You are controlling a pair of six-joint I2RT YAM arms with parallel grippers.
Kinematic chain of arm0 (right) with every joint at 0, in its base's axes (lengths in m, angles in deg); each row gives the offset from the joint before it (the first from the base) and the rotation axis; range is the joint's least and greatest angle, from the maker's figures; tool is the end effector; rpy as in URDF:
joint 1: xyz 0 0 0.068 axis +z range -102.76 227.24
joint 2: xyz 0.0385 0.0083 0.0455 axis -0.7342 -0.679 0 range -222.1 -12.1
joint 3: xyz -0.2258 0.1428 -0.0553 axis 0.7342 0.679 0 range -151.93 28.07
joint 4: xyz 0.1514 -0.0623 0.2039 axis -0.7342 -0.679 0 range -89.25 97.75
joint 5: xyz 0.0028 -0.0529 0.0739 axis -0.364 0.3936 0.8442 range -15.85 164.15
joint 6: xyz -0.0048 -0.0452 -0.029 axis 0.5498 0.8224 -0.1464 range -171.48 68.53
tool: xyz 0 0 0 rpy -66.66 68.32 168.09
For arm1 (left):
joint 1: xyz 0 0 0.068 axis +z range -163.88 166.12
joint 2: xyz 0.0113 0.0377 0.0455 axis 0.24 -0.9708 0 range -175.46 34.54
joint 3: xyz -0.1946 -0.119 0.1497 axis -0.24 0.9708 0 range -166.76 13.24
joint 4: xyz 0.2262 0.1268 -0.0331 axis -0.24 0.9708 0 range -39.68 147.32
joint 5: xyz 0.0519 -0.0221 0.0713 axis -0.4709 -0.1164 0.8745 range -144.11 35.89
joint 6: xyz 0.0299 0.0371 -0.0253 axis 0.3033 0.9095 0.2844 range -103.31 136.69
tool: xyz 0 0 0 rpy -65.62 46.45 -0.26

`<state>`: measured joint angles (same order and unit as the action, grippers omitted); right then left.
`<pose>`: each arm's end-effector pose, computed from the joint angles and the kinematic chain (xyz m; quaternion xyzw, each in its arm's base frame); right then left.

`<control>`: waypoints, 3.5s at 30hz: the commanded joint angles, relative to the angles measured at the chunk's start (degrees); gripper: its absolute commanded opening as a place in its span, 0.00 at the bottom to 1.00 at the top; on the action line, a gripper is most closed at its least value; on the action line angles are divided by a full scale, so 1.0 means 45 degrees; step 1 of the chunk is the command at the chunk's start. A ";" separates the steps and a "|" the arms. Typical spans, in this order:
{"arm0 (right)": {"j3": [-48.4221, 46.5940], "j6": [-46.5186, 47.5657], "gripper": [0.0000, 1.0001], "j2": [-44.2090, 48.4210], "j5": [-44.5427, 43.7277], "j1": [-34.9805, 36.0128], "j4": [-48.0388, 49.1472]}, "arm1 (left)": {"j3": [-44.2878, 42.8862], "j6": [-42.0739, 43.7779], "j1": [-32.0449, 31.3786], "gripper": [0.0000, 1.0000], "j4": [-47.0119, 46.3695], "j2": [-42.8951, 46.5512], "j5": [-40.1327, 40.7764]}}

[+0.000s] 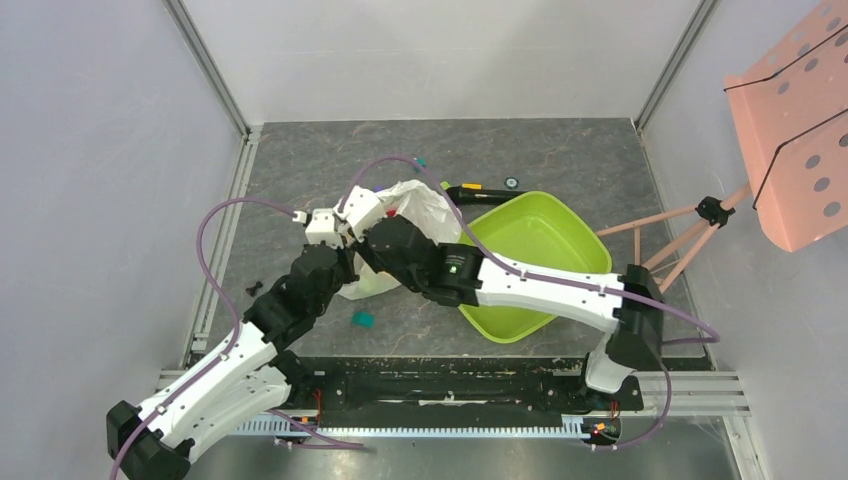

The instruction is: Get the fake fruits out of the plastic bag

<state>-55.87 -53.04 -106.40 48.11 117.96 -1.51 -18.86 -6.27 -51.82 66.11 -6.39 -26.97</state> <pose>0.1439 0.3644 0.3561 -0.3450 0.7293 0.1825 0.5620 0.1424 -0.0905 0.2641 -0.0190 0.8277 -0.0958 0.5527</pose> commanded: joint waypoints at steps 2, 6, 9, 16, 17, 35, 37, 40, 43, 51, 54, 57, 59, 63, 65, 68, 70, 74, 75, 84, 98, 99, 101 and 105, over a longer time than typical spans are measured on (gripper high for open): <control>-0.2487 0.1303 0.00 -0.1353 -0.1087 -0.0002 -0.1051 | 0.0123 -0.0654 0.0127 0.02 -0.0385 0.0013 0.0318; -0.4508 0.1587 0.00 -0.2781 -0.1407 -0.0170 -0.2761 | 0.0153 -0.0678 0.0146 0.02 -0.0384 0.0042 0.0318; -0.5218 0.1305 0.00 -0.3431 -0.1018 -0.0427 -0.3661 | 0.0158 -0.0674 0.0187 0.02 -0.0384 0.0060 0.0356; -0.4824 0.0371 0.00 -0.3636 -0.0079 -0.1081 -0.3978 | 0.0144 -0.0725 0.0265 0.02 -0.0424 -0.0042 0.0342; -0.4786 0.0364 0.00 -0.3685 0.0037 -0.1230 -0.3979 | 0.0153 -0.0746 0.0265 0.02 -0.0428 -0.0035 0.0337; -0.0848 -0.1355 0.00 -0.2062 0.0817 -0.3073 -0.2882 | 0.0110 -0.0799 0.0441 0.02 -0.0248 -0.0247 0.0276; -0.0040 -0.1606 0.00 -0.1578 0.0960 -0.3082 -0.2730 | 0.0115 -0.0800 0.0461 0.02 -0.0238 -0.0286 0.0279; 0.1236 -0.1921 0.00 -0.0871 0.1633 -0.3058 -0.2282 | 0.0083 -0.0800 0.0497 0.02 -0.0229 -0.0360 0.0332; 0.2572 -0.2188 0.00 -0.0148 0.2685 -0.3021 -0.1296 | 0.0066 -0.0804 0.0505 0.02 -0.0243 -0.0414 0.0347; 0.4029 -0.2114 0.00 0.0158 0.3419 -0.2083 -0.0269 | -0.0006 -0.0512 0.0519 0.02 -0.0844 -0.0415 -0.0434; 0.4833 -0.2388 0.00 0.0177 0.3457 -0.1755 0.0302 | 0.0023 -0.0519 0.0505 0.02 -0.0894 -0.0450 -0.0672; 0.5650 -0.2989 0.00 0.0210 0.3559 -0.1636 0.0926 | 0.0031 -0.0522 0.0519 0.02 -0.0829 -0.0331 -0.0860; 0.6247 -0.3301 0.00 0.0238 0.3704 -0.1616 0.1457 | 0.0037 -0.0523 0.0519 0.02 -0.0886 -0.0159 -0.1039; 0.7173 -0.3778 0.00 0.0255 0.3887 -0.1518 0.2609 | 0.0121 -0.0610 0.0514 0.02 -0.1413 0.0086 -0.1751; 0.7443 -0.4010 0.00 0.0192 0.4124 -0.1492 0.3022 | 0.0283 -0.0743 0.0519 0.02 -0.1896 0.0068 -0.2397; 0.7654 -0.4284 0.00 0.0024 0.4565 -0.1439 0.3412 | 0.0564 -0.0950 0.0514 0.02 -0.2547 -0.0197 -0.3270; 0.7730 -0.4387 0.00 -0.0133 0.4718 -0.1363 0.3510 | 0.0685 -0.1129 0.0519 0.02 -0.2822 -0.0449 -0.3773; 0.8020 -0.4649 0.00 -0.0175 0.4926 -0.1280 0.3867 | 0.0926 -0.1361 0.0500 0.02 -0.3455 -0.0745 -0.4548; 0.8093 -0.4741 0.00 -0.0110 0.4993 -0.1279 0.4005 | 0.1020 -0.1445 0.0478 0.02 -0.3468 -0.0801 -0.4659; 0.8128 -0.5013 0.00 0.0860 0.5106 -0.1262 0.4487 | 0.1752 -0.1780 0.0344 0.02 -0.4421 -0.1583 -0.3823; 0.6923 -0.4312 0.04 0.1573 0.3747 -0.1281 0.3692 | 0.2485 -0.2352 0.0207 0.02 -0.4094 -0.2947 -0.1551; 0.6704 -0.4219 0.05 0.1440 0.3715 -0.1281 0.3633 | 0.2455 -0.2393 0.0202 0.02 -0.4006 -0.2953 -0.1488; 0.6119 -0.4008 0.06 0.1153 0.3605 -0.1296 0.3441 | 0.2426 -0.2388 0.0187 0.02 -0.3790 -0.2967 -0.1407; 0.5150 -0.3720 0.10 0.0564 0.3443 -0.1483 0.3290 | 0.2510 -0.2583 0.0190 0.02 -0.3259 -0.2983 -0.1530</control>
<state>-27.24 -72.14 -101.72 65.88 111.97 13.16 -7.69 -15.01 -50.77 48.88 -19.74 -35.89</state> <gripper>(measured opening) 0.082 0.026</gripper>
